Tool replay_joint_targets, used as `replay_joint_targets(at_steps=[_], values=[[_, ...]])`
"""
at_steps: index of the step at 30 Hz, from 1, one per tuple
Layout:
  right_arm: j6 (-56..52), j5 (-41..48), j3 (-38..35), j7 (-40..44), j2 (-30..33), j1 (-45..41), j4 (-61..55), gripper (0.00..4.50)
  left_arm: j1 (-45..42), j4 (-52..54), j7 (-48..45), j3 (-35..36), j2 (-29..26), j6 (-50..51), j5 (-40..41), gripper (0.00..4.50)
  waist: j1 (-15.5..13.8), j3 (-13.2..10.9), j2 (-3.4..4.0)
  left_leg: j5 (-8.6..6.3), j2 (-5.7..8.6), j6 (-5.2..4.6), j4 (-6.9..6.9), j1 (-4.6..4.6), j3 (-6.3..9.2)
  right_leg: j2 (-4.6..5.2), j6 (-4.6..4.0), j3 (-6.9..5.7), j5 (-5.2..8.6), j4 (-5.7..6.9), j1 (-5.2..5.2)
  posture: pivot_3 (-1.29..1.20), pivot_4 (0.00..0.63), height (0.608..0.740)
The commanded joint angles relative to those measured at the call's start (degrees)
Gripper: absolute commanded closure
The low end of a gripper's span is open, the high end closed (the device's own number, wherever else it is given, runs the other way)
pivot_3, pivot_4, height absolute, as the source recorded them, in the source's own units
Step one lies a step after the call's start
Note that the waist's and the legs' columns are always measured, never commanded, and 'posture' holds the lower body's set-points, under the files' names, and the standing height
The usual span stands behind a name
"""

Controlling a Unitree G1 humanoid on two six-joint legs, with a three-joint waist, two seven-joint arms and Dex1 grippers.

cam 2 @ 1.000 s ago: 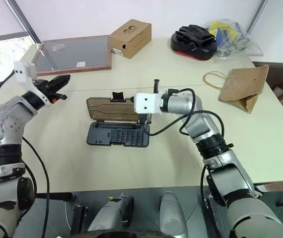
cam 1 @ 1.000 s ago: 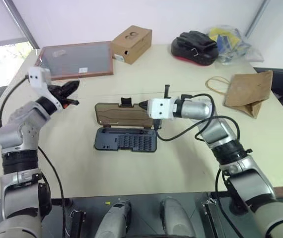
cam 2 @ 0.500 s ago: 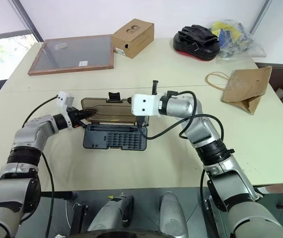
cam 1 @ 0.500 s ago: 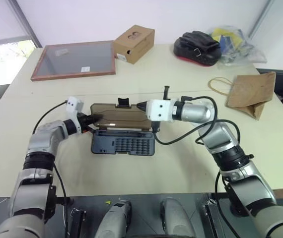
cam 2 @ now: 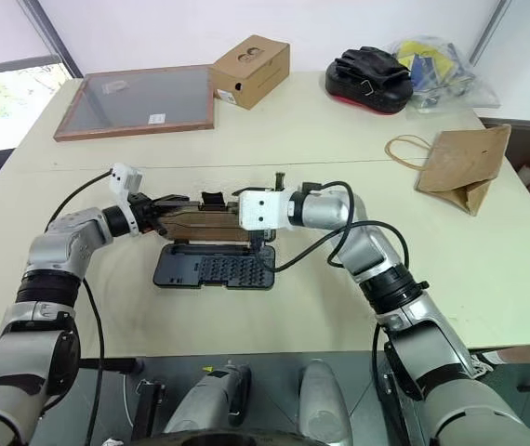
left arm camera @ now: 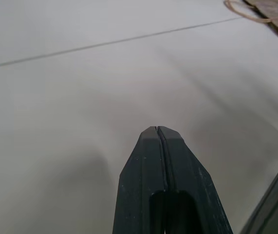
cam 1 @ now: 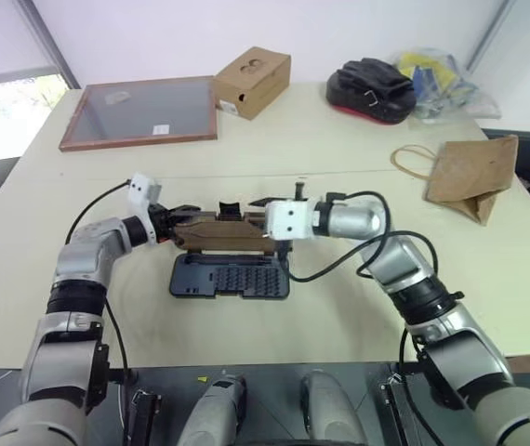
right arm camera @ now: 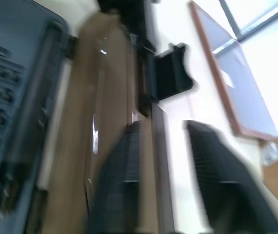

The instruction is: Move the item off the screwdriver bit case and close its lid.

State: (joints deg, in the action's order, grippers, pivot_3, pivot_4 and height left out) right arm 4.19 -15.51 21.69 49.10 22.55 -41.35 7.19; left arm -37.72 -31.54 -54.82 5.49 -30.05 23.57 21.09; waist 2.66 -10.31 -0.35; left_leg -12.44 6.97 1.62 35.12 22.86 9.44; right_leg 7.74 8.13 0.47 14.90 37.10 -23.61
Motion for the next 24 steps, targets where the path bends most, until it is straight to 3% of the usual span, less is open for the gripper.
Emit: replay_joint_targets(at_steps=[1,3,7,12,17,24], values=[[0.7,0.2,-0.4,-1.0,-0.4,-1.3,-0.1,0.98,0.0,3.8,-0.4,1.4,-0.1,0.8,1.6,4.50,-0.2,0.0,-0.02,0.00,0.00,0.00,0.00,0.00,0.01,0.00,0.00,0.00,0.00,0.00,0.02,0.00,0.150,0.740],[-0.8,0.6,-1.0,-0.7,0.0,-1.6,-0.5,0.02,0.8,5.2,-0.3,1.4,-0.1,1.4,1.9,4.50,-0.2,0.0,-0.02,0.00,0.01,0.00,0.01,0.01,0.01,0.01,0.00,0.00,0.00,-0.01,0.01,0.00,0.150,0.740],[-10.7,5.0,-5.2,2.8,2.4,-2.3,-5.7,0.02,2.6,8.3,-0.4,1.3,-0.1,3.1,2.4,4.50,-0.2,0.0,-0.02,0.00,0.01,0.00,0.01,0.02,0.02,0.01,0.00,-0.01,0.00,0.00,0.01,0.00,0.150,0.740],[-26.6,12.3,-13.3,7.3,9.7,0.0,-15.8,0.02,5.0,12.1,-0.1,1.7,-0.7,5.4,3.2,4.50,-0.6,0.0,-0.02,-0.01,0.01,-0.01,0.11,0.29,0.05,0.03,0.00,-0.04,0.00,-0.01,-0.17,0.00,0.150,0.740],[-38.0,19.4,-21.8,12.4,21.5,10.9,-26.6,0.02,7.5,16.3,-0.2,1.8,-1.5,7.7,4.3,4.50,-1.8,0.0,-0.04,-0.02,0.01,-0.03,0.12,0.51,0.03,0.04,0.00,-0.06,-0.01,-0.02,-0.41,0.00,0.150,0.740],[-45.2,25.4,-26.3,11.9,27.1,24.6,-35.4,0.02,8.9,21.2,-1.1,1.8,-2.9,10.9,6.1,4.50,-1.8,0.0,-0.06,-0.03,-0.08,-0.05,0.14,0.54,-0.12,0.03,-0.01,-0.01,-0.01,-0.03,-0.45,0.00,0.150,0.740]])
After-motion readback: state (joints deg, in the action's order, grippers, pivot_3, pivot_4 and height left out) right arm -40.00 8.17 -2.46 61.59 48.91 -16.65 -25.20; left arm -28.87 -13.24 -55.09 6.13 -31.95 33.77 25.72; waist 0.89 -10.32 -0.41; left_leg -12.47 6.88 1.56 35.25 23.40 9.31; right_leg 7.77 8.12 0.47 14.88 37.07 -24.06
